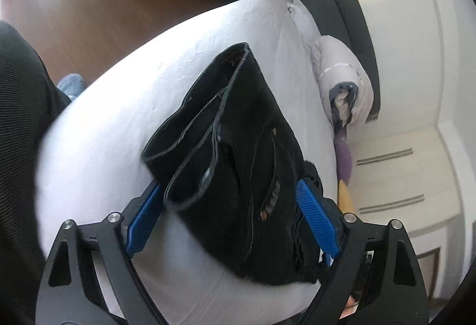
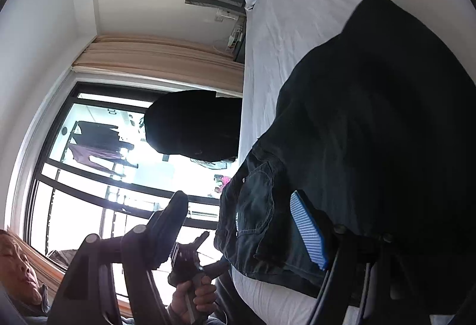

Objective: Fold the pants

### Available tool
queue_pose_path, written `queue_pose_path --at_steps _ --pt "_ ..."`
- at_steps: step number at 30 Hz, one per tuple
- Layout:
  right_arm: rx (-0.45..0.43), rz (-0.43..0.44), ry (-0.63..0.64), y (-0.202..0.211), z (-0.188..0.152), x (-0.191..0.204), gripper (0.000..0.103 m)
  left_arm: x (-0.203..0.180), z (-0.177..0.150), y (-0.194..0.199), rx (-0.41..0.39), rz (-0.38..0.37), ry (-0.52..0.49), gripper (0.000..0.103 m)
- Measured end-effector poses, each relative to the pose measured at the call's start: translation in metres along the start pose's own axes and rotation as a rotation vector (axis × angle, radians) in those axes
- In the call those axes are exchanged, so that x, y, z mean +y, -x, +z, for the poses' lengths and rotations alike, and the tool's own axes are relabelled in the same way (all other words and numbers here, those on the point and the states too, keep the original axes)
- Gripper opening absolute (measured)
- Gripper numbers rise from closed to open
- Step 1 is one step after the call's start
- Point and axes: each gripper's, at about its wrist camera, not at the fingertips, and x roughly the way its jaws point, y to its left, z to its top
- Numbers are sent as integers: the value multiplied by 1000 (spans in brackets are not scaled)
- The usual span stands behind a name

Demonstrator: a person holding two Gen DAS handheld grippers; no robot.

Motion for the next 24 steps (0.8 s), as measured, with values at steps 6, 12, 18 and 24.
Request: queue_pose_path --at_steps 6,12,18,24 --pt "28 4 13 -13 7 6 75 10 10 -12 8 18 89 32" --pt "119 -114 -10 -40 6 2 75 18 20 -27 39 -7 141 19" --pt "213 -279 -56 -64 7 -9 74 -2 24 -23 29 -29 96 15" --pt "192 -333 19 -64 -2 -3 76 -66 27 -14 0 -57 -60 14"
